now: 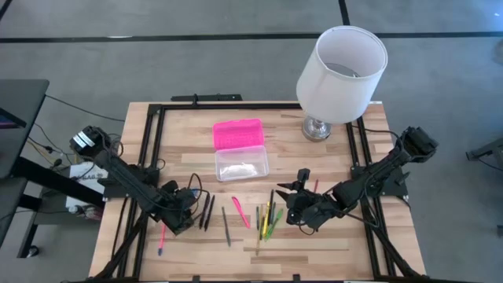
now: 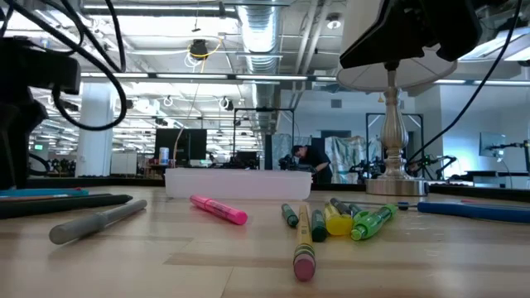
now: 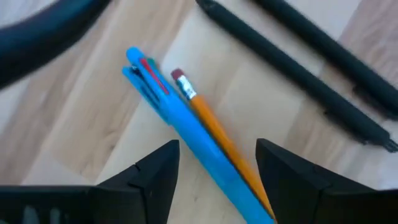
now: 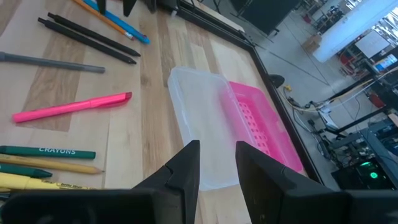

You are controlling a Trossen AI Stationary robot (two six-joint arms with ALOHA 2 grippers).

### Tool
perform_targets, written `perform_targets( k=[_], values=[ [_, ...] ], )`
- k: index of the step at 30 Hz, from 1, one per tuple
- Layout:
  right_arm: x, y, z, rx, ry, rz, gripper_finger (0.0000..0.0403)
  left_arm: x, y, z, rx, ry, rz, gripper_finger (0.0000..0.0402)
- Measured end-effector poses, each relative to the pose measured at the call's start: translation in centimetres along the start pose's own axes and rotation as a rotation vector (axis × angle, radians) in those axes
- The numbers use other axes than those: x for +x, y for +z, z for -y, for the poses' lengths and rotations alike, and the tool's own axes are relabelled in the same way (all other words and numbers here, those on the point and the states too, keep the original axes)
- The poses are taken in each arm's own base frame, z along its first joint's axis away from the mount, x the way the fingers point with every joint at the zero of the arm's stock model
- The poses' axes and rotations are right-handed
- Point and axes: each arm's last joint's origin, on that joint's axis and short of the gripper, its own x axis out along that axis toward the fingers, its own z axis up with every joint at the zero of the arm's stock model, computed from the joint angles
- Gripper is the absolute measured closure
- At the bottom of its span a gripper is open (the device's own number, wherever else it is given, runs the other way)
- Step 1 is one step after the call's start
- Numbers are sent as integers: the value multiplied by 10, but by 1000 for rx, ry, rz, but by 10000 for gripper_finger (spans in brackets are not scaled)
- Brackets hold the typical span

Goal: Pick & place school supplies into a supply box
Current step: Put the blue pen into the pink supply box

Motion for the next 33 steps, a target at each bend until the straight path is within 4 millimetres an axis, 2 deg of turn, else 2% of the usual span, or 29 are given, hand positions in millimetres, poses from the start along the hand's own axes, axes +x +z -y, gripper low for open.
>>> perform_targets(
  k=[6,15,21,27,33],
  values=[
    [0,0,0,7,0,0,303,-5,-2,-12,21,78,-25,194],
    [0,0,0,8,0,0,303,18,-5,-17,-24,-25,-19,194],
    [0,0,0,8,0,0,303,19,-5,-20,-8,-25,-26,194],
    [0,0,0,8,0,0,303,17,-7,-24,107,-17,-75,195],
    [0,0,0,8,0,0,303,18,-4,-26,273,-45,-127,233]
  ],
)
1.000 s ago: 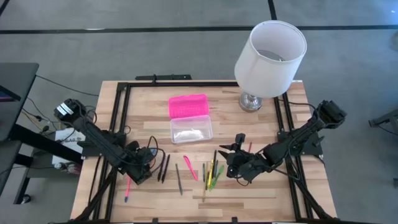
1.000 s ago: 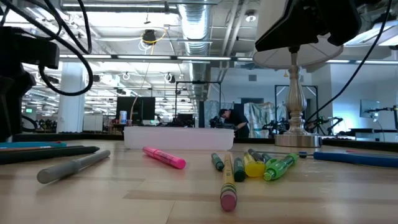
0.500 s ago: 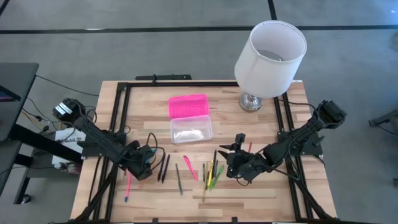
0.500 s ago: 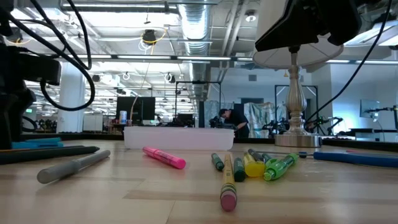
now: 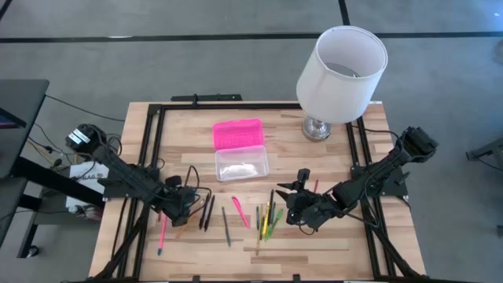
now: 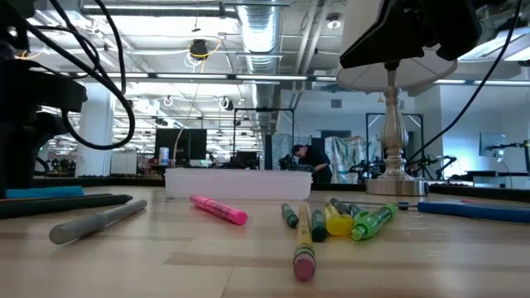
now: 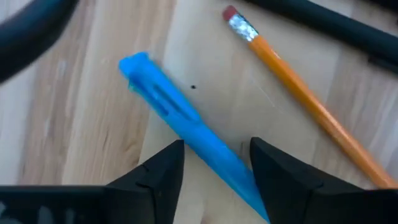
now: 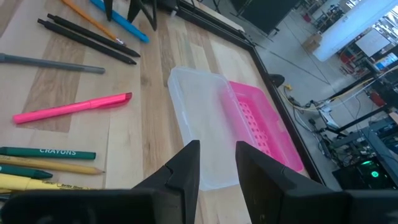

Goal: Pick & place school supplies into a supply box
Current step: Put the blue pen into the pink supply box

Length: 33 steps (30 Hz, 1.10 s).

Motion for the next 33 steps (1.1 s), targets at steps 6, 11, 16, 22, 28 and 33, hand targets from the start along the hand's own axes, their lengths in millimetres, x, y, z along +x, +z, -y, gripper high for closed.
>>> perform_targets(
  k=[6,11,16,22,28,33],
  values=[
    [0,0,0,-1,0,0,303,3,9,-9,-16,-54,-70,280],
    [0,0,0,-6,0,0,303,4,16,-16,-6,-63,-73,310],
    [3,0,3,-4,-10,-8,303,6,22,-23,-54,-61,-76,326],
    [14,-2,11,15,-17,-36,303,8,29,-31,-73,-65,-70,330],
    [23,-4,19,32,12,-60,303,7,36,-34,-51,-62,-48,331],
    [24,-8,20,42,7,-90,303,-1,49,-33,-9,14,45,331]
  ],
)
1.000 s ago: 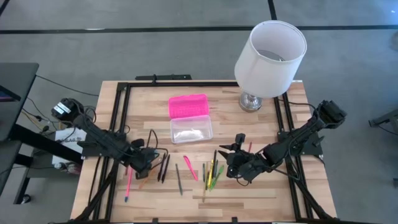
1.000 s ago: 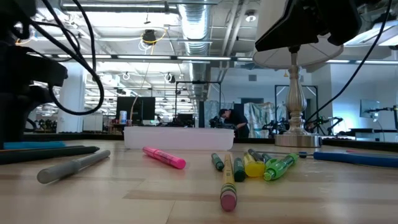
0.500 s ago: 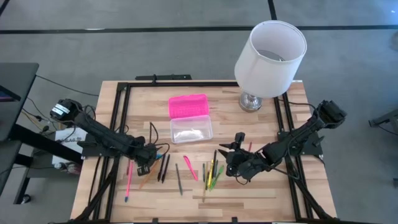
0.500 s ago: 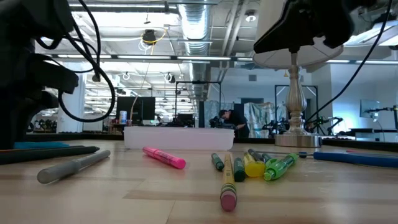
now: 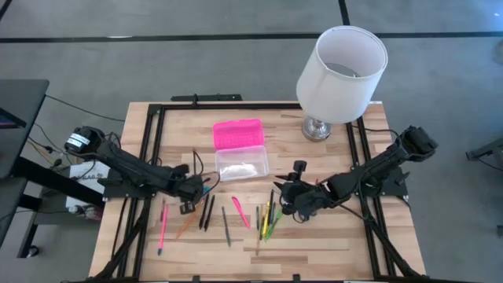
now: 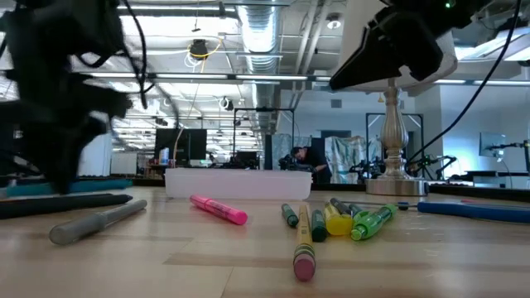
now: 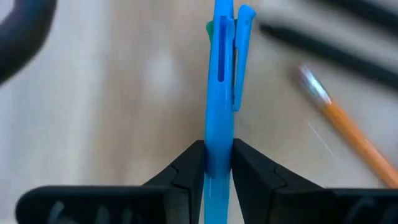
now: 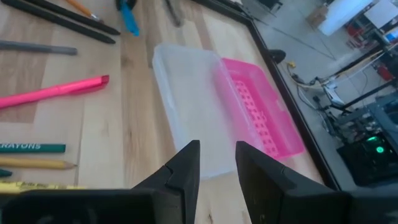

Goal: Pick & place school supplies into a supply box
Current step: Put the blue pen into the pink supply box

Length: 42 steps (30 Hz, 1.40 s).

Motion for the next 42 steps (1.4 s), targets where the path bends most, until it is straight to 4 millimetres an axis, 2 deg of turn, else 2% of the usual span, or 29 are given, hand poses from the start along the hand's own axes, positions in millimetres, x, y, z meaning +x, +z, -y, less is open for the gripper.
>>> perform_targets(
  k=[8,14,18,22,25,30,35,42],
  values=[
    [0,-1,0,-3,-9,-9,303,-16,18,-2,49,31,39,331],
    [0,-1,0,-3,-9,-10,303,-36,46,-8,91,81,137,331],
    [0,-1,0,-3,-9,-9,303,-49,69,-20,113,123,237,331],
    [0,-1,0,-3,-9,-10,303,-53,97,-43,87,125,395,331],
    [0,-1,0,-3,-9,-10,303,-49,112,-63,35,81,468,331],
    [0,-4,0,-9,-9,-30,303,-23,125,-87,-19,12,424,331],
    [1,-7,2,-18,-19,-53,303,-5,133,-89,17,-9,419,331],
    [10,-8,11,1,-47,-83,303,-4,139,-94,50,-24,448,331]
  ],
)
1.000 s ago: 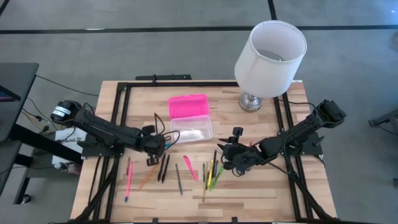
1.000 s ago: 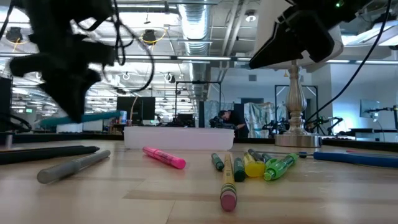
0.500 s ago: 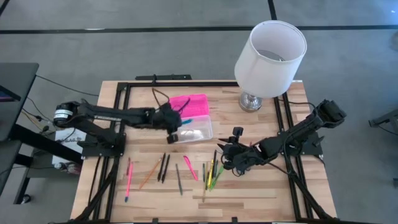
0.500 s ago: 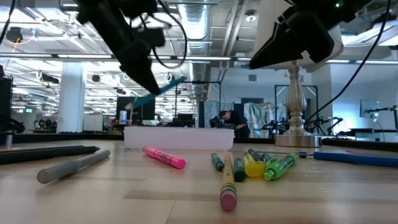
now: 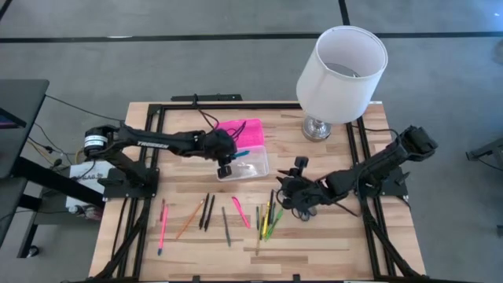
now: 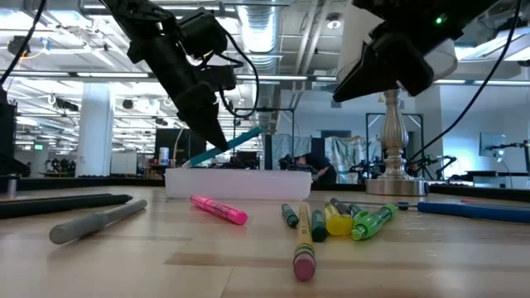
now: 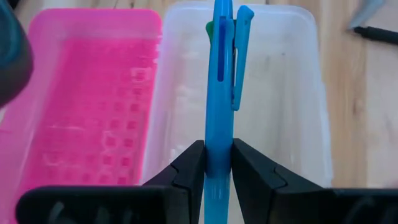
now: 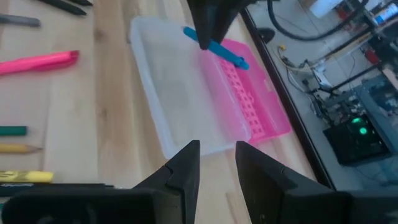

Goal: Pick & place school supplies into a supply box
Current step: Put the blue pen into the pink supply box, then put the blue scissors into the pink supply box

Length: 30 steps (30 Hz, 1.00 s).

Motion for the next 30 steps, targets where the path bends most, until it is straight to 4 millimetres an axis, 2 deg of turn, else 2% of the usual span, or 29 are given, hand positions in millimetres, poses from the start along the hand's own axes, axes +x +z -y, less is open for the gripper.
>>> perform_targets(
  k=[4,10,15,19,23,30],
  values=[
    [5,-3,5,44,-11,-32,303,0,0,0,38,-2,-4,317],
    [7,-6,6,87,31,-72,303,0,1,0,52,2,9,256],
    [2,-13,-2,87,184,-134,303,-4,7,6,69,-23,-8,216],
    [-7,-20,-10,139,308,-222,303,-12,17,25,119,-66,-21,206],
    [-19,-31,-18,212,351,-342,303,-23,23,50,167,-103,-71,205],
    [-44,-44,-34,345,389,-476,303,-43,8,96,209,-42,-195,205]
  ],
)
